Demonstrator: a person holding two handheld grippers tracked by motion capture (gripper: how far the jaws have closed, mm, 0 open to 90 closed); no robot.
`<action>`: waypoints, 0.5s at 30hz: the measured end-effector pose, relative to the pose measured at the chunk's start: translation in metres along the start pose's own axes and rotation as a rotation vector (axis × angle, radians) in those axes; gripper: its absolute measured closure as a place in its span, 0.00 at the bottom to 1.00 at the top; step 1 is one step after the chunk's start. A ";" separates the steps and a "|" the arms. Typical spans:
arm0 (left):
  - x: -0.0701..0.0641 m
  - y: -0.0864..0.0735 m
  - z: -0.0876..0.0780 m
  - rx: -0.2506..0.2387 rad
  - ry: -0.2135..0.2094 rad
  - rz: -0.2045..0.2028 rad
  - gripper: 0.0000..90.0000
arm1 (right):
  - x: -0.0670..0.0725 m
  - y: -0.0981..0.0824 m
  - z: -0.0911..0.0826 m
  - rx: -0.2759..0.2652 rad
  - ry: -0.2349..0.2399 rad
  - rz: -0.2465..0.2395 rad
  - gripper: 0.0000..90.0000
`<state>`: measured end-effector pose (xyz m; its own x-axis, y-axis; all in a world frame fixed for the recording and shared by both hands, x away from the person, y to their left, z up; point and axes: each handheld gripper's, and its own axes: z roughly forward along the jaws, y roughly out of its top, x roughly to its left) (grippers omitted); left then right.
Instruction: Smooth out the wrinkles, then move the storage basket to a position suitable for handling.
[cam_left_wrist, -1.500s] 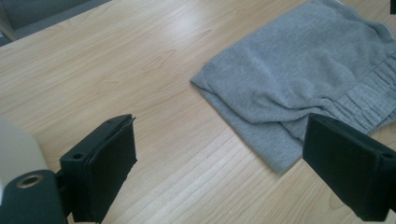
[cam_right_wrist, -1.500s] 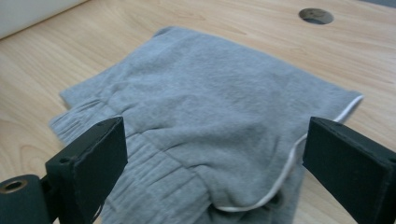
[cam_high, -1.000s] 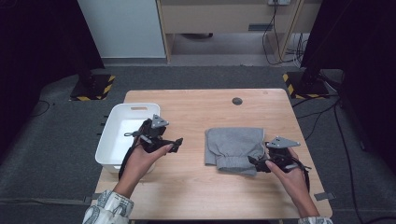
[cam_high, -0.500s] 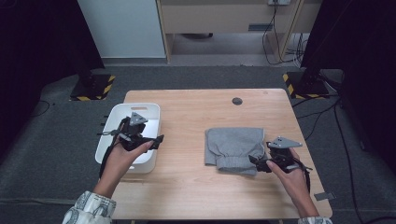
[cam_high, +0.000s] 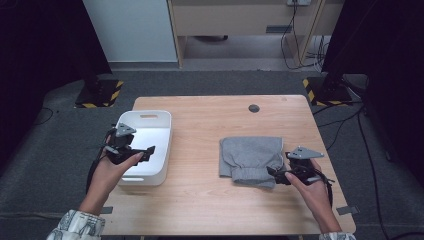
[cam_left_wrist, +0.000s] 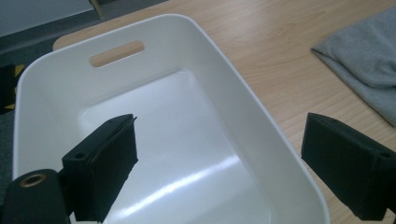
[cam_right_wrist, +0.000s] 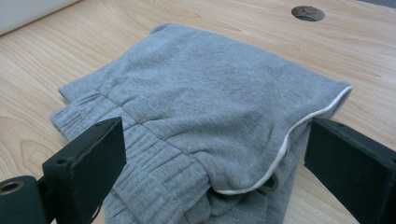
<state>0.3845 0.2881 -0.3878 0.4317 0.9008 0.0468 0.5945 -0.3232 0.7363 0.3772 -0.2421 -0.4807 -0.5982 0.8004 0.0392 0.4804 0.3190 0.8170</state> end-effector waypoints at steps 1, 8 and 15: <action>0.003 -0.001 -0.001 -0.001 0.005 -0.003 0.11 | 0.000 0.000 0.000 0.000 0.001 -0.001 0.06; 0.019 -0.009 -0.007 0.007 0.028 -0.030 0.11 | 0.000 0.000 0.000 0.002 -0.006 -0.007 0.06; 0.044 -0.021 -0.014 0.018 0.075 -0.075 0.12 | 0.001 0.000 0.000 0.000 -0.007 -0.011 0.06</action>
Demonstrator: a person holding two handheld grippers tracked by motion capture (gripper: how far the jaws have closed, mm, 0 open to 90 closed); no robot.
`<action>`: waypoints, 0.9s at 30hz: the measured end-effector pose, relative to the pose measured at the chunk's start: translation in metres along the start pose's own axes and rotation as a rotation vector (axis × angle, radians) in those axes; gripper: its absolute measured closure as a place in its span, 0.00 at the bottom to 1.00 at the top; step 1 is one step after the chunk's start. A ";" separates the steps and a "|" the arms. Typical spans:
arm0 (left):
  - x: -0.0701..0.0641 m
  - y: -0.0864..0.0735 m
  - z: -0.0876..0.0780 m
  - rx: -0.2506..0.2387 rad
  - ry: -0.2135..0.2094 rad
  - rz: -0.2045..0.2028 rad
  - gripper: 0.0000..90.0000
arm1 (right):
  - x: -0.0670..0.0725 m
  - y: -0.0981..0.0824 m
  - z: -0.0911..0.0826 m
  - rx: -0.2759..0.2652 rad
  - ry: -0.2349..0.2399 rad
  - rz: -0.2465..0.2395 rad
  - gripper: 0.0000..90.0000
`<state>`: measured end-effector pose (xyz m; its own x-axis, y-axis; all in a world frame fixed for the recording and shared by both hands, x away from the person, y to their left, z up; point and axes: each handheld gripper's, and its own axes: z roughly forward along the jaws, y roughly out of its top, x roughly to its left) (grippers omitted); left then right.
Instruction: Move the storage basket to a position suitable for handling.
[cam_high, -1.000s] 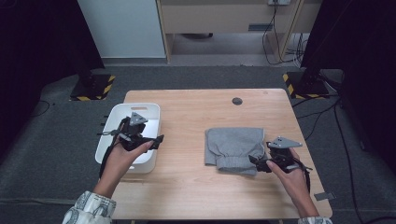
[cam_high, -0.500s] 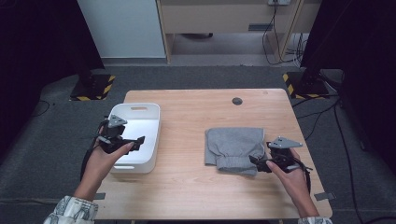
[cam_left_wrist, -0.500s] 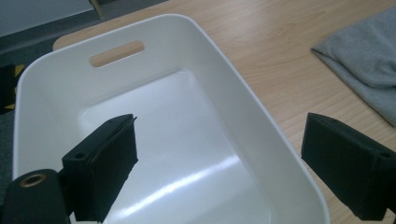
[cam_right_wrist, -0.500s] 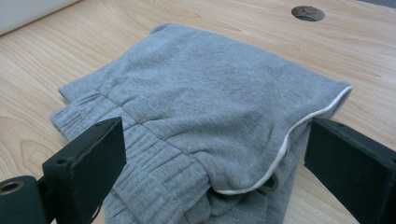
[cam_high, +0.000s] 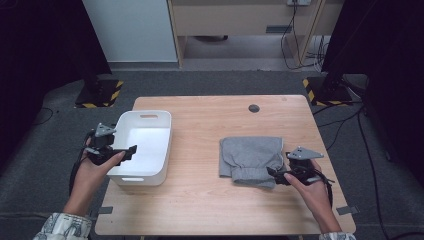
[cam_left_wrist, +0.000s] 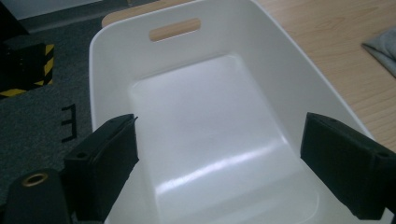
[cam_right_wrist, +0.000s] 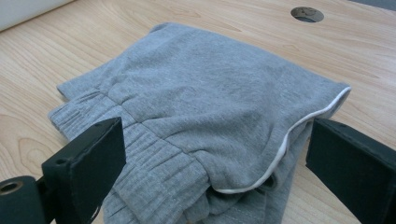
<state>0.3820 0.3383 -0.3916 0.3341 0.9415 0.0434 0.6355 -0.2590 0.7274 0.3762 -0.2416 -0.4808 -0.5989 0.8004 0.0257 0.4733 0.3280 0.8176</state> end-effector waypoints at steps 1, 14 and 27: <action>0.000 0.000 0.000 0.000 0.000 0.000 0.12 | 0.000 0.000 0.000 0.000 0.000 0.000 0.06; 0.036 -0.018 -0.001 -0.002 0.056 -0.049 0.27 | 0.001 0.000 0.001 0.005 -0.003 -0.010 0.07; 0.057 -0.040 0.008 0.020 0.073 -0.081 0.74 | 0.002 -0.001 0.001 0.011 -0.002 -0.004 0.08</action>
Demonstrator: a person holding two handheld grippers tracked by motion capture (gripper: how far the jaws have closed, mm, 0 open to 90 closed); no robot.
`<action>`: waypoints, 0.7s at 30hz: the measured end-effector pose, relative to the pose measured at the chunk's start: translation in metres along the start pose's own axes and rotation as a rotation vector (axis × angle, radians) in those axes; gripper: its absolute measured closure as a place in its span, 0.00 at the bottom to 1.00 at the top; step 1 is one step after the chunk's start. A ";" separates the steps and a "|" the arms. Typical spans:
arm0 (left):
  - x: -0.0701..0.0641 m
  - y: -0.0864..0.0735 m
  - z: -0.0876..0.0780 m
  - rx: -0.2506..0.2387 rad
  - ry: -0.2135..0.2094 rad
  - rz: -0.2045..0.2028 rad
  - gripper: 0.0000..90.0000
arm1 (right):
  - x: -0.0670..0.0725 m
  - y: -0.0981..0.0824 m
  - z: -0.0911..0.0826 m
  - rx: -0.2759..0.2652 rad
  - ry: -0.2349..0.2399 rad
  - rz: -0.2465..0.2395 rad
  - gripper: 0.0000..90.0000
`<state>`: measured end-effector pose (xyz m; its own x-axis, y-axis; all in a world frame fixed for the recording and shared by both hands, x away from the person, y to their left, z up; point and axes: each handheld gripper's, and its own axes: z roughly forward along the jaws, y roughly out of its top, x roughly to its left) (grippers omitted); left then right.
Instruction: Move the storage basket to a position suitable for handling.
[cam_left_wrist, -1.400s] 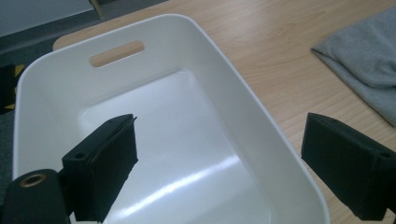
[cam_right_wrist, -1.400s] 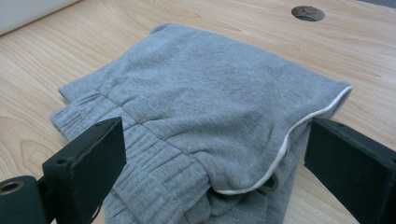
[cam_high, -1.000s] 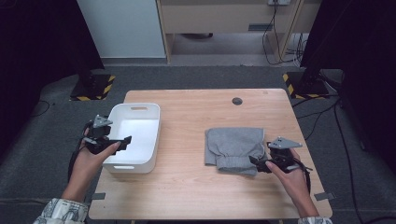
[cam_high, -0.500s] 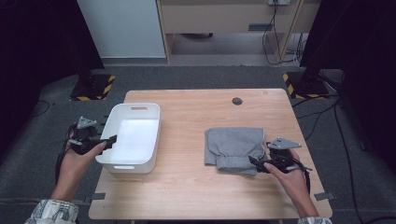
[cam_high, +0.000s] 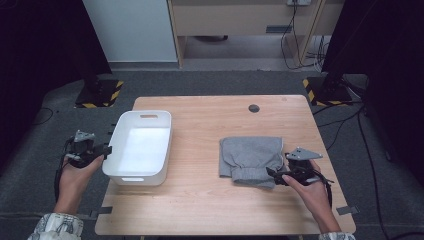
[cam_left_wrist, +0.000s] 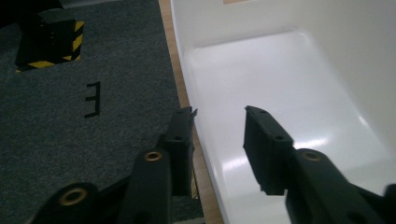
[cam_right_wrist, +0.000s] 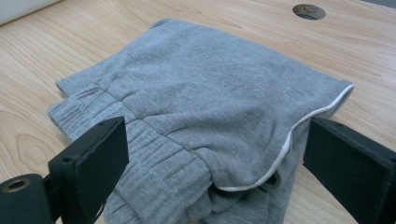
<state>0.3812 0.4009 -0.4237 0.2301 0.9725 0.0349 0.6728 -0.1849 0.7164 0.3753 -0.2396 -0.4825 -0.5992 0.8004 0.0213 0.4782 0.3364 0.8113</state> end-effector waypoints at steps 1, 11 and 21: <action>0.002 -0.003 0.003 0.007 -0.007 -0.012 0.75 | 0.000 0.000 0.000 0.000 0.000 -0.004 0.08; 0.008 -0.014 0.012 0.038 -0.008 -0.047 0.87 | -0.001 -0.001 0.000 0.003 0.003 -0.002 0.08; -0.002 -0.014 0.011 0.022 -0.023 -0.036 0.90 | -0.001 -0.001 0.001 0.012 0.006 0.000 0.08</action>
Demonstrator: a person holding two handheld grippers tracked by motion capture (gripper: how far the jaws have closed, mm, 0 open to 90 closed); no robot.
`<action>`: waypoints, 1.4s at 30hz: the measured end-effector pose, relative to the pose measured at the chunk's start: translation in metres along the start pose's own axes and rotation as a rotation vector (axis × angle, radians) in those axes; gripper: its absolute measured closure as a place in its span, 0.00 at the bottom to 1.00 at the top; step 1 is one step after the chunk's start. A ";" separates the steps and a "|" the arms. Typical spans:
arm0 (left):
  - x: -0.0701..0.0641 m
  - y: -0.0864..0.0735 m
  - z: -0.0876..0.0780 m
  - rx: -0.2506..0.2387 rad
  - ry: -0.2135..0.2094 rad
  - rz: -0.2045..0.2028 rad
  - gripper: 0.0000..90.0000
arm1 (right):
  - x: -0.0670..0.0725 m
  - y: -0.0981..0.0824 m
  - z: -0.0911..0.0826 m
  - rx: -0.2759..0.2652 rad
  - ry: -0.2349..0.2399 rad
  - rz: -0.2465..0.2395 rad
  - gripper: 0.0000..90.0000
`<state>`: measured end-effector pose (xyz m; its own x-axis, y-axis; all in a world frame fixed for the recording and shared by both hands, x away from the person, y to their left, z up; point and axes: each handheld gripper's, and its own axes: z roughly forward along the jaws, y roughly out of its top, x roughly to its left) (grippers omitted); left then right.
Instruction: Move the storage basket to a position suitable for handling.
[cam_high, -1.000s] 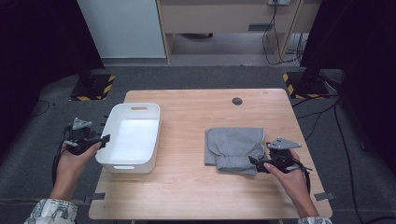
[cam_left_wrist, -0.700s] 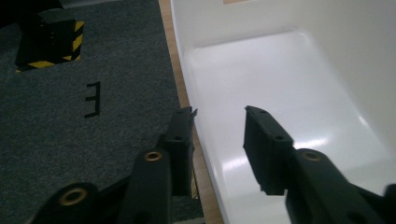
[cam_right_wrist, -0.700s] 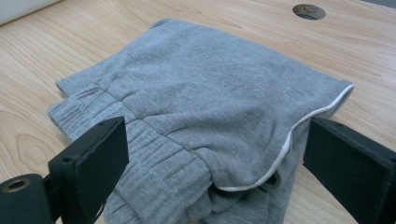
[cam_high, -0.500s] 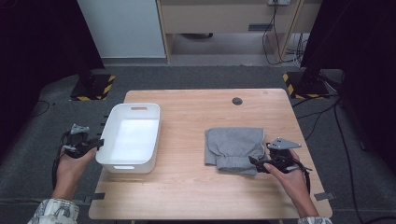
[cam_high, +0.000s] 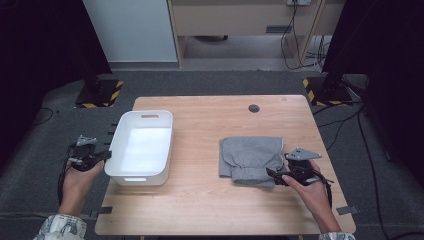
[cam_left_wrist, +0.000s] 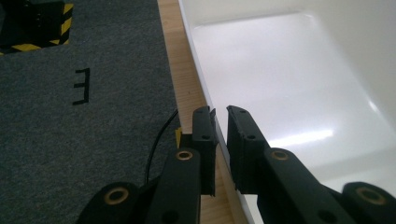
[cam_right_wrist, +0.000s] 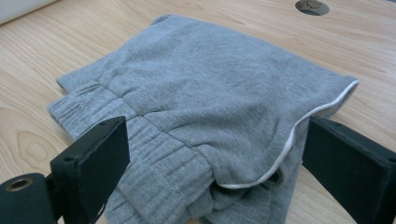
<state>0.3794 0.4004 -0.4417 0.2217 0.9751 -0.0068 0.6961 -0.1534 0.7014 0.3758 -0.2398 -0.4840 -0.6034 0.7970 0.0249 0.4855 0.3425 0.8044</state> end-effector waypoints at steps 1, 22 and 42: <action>0.000 0.000 0.000 0.000 0.000 0.000 0.91 | 0.000 0.000 0.000 0.000 0.000 0.000 0.08; -0.041 0.008 0.011 -0.032 -0.061 0.064 0.90 | 0.000 -0.001 0.000 -0.001 0.003 -0.004 0.08; -0.044 0.008 0.024 -0.016 -0.061 0.056 0.86 | -0.001 -0.001 0.000 0.000 0.005 0.002 0.08</action>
<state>0.3922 0.3520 -0.4528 0.3015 0.9534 -0.0109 0.6708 -0.2039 0.7130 0.3757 -0.2412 -0.4850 -0.6054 0.7954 0.0296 0.4870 0.3408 0.8042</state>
